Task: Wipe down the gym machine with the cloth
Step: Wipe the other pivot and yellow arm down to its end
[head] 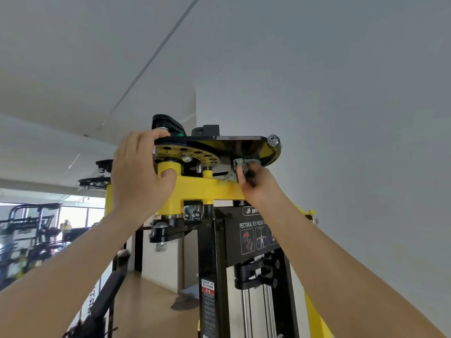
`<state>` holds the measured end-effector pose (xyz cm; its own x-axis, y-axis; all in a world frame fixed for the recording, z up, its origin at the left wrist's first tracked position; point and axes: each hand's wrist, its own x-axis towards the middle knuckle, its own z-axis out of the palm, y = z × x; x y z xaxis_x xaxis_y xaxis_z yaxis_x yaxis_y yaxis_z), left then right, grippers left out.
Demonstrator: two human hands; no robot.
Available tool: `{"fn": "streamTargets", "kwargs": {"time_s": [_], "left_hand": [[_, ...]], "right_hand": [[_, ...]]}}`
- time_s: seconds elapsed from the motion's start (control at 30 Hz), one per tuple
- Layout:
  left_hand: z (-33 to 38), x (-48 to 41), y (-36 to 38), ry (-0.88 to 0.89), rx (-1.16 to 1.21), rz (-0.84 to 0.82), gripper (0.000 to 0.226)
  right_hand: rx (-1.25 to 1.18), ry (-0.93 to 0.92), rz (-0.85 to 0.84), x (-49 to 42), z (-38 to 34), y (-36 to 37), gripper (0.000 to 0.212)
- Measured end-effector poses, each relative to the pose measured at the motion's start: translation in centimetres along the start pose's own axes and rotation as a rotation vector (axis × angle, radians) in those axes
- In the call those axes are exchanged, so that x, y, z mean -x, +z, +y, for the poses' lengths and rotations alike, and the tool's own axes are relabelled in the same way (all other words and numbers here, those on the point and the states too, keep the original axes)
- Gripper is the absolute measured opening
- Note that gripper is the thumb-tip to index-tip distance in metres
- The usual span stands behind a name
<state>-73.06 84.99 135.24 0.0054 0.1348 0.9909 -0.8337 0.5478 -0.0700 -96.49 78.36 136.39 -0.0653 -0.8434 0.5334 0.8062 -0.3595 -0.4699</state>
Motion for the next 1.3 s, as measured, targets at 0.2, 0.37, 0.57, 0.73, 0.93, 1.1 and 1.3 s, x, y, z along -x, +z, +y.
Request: {"fn": "streamTargets", "kwargs": {"time_s": [0.2,0.37,0.57,0.73,0.93,1.1,1.3], "left_hand": [[0.4,0.3,-0.5,-0.013,-0.008,-0.018,0.071],[0.3,2.6,-0.1,0.038,-0.08,-0.011,0.082],[-1.8,5.6,0.3,0.25,-0.056,-0.293,0.051],[-2.6,2.7,0.1,-0.049,0.143,-0.422,0.066],[-2.7,1.2,0.2,-0.034,0.211,-0.518,0.033],[-3.5,1.5,0.1,0.008,0.237,-0.462,0.014],[-3.8,0.5,-1.0,0.22,0.081,-0.394,0.012]], "right_hand": [[0.158,-0.142,0.07,2.7,-0.6,-1.6,0.008],[0.721,-0.435,-0.121,3.5,1.9,-3.0,0.01],[1.179,-0.758,-0.411,4.1,4.3,-0.6,0.02],[1.394,-0.751,-0.578,3.7,5.6,1.6,0.053],[1.408,-0.783,-0.493,3.8,6.1,0.5,0.057],[1.505,-0.933,-0.314,3.7,6.0,-0.6,0.04],[1.355,-0.775,-0.234,4.4,5.0,0.9,0.012]]}}
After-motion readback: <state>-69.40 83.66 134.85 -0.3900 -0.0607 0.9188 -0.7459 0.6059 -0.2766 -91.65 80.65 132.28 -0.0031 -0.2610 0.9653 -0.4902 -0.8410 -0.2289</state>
